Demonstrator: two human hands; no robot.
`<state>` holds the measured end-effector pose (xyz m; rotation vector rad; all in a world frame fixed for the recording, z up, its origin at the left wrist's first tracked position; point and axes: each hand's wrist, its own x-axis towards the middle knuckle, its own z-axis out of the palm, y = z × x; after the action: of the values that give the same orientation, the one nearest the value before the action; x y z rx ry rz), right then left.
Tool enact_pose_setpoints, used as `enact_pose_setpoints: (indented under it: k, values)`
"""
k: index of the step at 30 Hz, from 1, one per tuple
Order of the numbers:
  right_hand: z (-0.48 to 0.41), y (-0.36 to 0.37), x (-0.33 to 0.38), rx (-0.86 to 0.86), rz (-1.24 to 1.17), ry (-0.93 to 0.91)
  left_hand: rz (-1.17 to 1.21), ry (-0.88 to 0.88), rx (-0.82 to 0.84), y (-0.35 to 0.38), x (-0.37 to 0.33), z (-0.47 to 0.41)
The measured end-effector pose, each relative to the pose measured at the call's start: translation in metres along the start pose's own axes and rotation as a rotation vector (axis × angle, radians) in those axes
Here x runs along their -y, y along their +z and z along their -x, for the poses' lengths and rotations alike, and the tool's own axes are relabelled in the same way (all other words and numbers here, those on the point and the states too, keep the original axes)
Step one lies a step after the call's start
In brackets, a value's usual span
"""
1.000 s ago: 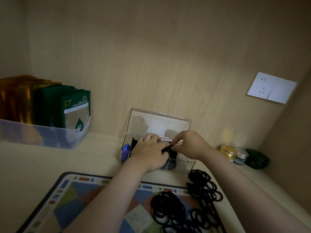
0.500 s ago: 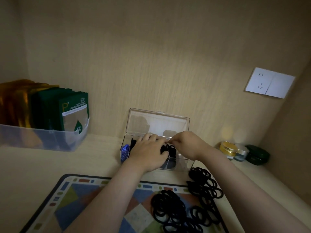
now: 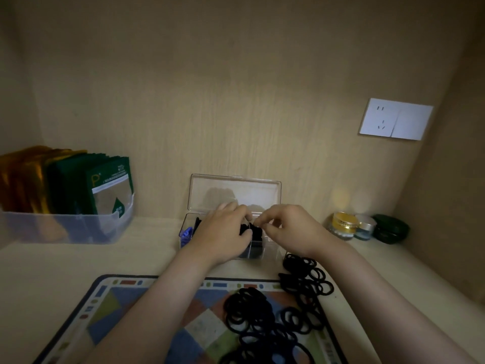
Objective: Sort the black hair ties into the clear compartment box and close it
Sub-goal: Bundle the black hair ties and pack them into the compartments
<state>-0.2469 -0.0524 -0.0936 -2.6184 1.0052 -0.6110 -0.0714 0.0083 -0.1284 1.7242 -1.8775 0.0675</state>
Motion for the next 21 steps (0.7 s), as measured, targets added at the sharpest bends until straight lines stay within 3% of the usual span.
enact_pose_setpoints:
  k: [9, 17, 21]
  values:
    - [0.043, 0.022, 0.007, 0.248, -0.112, -0.06, 0.102, -0.123, 0.365, -0.016, -0.015, 0.047]
    - [0.047, 0.043, 0.005, 0.397, 0.021, -0.092, 0.241, -0.268, 0.456, -0.007, 0.002, 0.071]
    - [0.047, 0.046, 0.008, 0.401, -0.035, -0.105, 0.181, -0.197, 0.5, -0.01, 0.005, 0.073]
